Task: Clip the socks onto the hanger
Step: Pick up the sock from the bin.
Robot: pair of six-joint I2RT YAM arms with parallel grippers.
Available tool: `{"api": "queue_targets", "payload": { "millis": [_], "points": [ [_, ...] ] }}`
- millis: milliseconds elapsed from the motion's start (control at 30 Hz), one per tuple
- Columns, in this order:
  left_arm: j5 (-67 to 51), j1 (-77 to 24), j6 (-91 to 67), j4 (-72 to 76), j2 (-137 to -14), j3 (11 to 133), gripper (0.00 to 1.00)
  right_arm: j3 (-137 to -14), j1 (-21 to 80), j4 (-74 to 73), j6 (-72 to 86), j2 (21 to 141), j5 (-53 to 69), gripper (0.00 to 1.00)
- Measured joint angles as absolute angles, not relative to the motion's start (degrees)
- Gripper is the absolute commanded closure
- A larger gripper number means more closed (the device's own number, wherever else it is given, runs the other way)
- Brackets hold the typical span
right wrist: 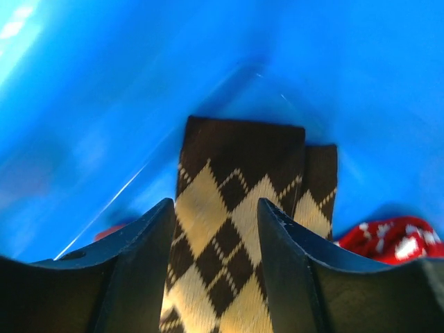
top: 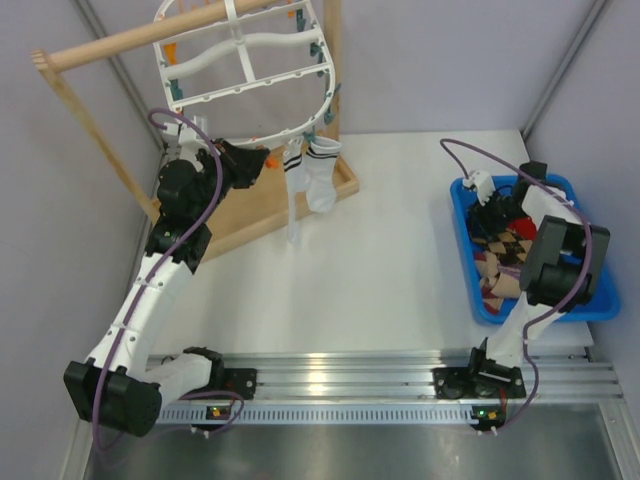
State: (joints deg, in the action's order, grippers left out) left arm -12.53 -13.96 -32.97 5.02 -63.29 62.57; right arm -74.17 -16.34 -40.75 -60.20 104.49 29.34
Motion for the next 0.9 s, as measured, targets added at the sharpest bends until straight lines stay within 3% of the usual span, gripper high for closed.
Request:
{"api": "queue_targets", "payload": {
  "millis": [133,200,233,267,367,567,900],
  "points": [
    [-12.5,-13.9,-33.0,5.0,-63.3,62.5,1.0,-73.7,-15.5,-38.5,-60.2,106.9,27.8,0.53],
    [-12.5,-13.9,-33.0,5.0,-63.3,62.5,1.0,-73.1,-15.4,-37.6,-60.3,108.1,26.9,0.6],
    [-12.5,-13.9,-33.0,5.0,-63.3,62.5,1.0,-73.0,-15.4,-37.0,-60.3,108.5,26.8,0.67],
    [-12.5,-13.9,-33.0,5.0,-63.3,62.5,1.0,-73.0,-15.4,-36.4,-60.4,108.5,26.5,0.82],
    [-12.5,-13.9,-32.9,5.0,-63.3,62.5,1.0,-73.0,-15.4,-35.0,-60.4,108.5,25.9,1.0],
    [-12.6,-13.8,-32.9,5.0,-63.3,62.5,1.0,-73.6,-16.7,-38.3,-60.3,105.9,27.3,1.0],
    [-12.6,-13.6,-32.9,5.0,-63.2,62.4,1.0,-86.9,-25.0,-48.3,-60.2,96.7,34.8,1.0]
  ]
}}
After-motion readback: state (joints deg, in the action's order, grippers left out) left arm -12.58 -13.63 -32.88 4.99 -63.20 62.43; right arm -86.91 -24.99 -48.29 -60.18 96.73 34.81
